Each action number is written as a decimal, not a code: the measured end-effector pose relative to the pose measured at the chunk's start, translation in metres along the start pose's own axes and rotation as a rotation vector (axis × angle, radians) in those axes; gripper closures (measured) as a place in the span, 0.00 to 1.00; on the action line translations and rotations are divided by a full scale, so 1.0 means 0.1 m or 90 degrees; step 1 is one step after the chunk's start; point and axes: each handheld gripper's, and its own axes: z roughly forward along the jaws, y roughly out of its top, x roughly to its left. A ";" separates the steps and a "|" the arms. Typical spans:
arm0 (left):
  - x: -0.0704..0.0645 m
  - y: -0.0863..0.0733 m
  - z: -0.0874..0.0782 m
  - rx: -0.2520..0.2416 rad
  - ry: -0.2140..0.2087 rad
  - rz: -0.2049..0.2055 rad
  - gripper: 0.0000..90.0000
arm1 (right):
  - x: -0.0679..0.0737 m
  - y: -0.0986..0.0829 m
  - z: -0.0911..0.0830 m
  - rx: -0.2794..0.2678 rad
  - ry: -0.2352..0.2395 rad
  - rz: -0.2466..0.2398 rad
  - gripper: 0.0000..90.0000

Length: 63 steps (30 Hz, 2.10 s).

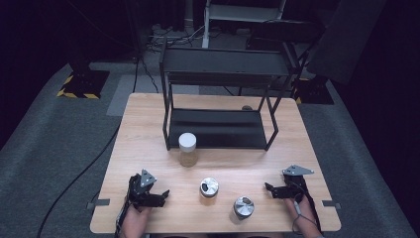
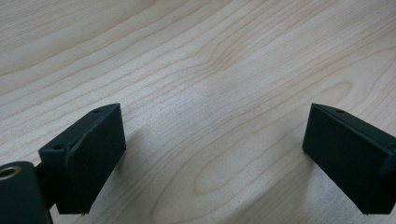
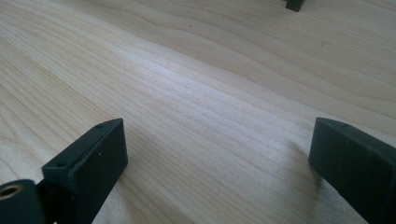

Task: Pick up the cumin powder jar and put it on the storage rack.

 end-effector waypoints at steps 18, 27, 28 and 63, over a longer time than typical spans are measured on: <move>0.04 0.10 -0.22 -0.029 -0.019 -0.016 0.09 | 0.01 0.01 0.01 0.002 -0.002 -0.004 0.03; 0.06 0.31 -0.46 -0.065 -0.029 0.010 0.11 | 0.01 0.02 0.01 0.003 -0.002 -0.005 0.03; 0.06 0.34 -0.49 -0.068 -0.029 0.015 0.11 | 0.01 0.02 0.01 0.003 -0.002 -0.004 0.03; 0.15 0.99 -0.37 -0.107 -0.058 0.035 0.10 | 0.01 0.02 0.01 0.004 -0.003 -0.004 0.03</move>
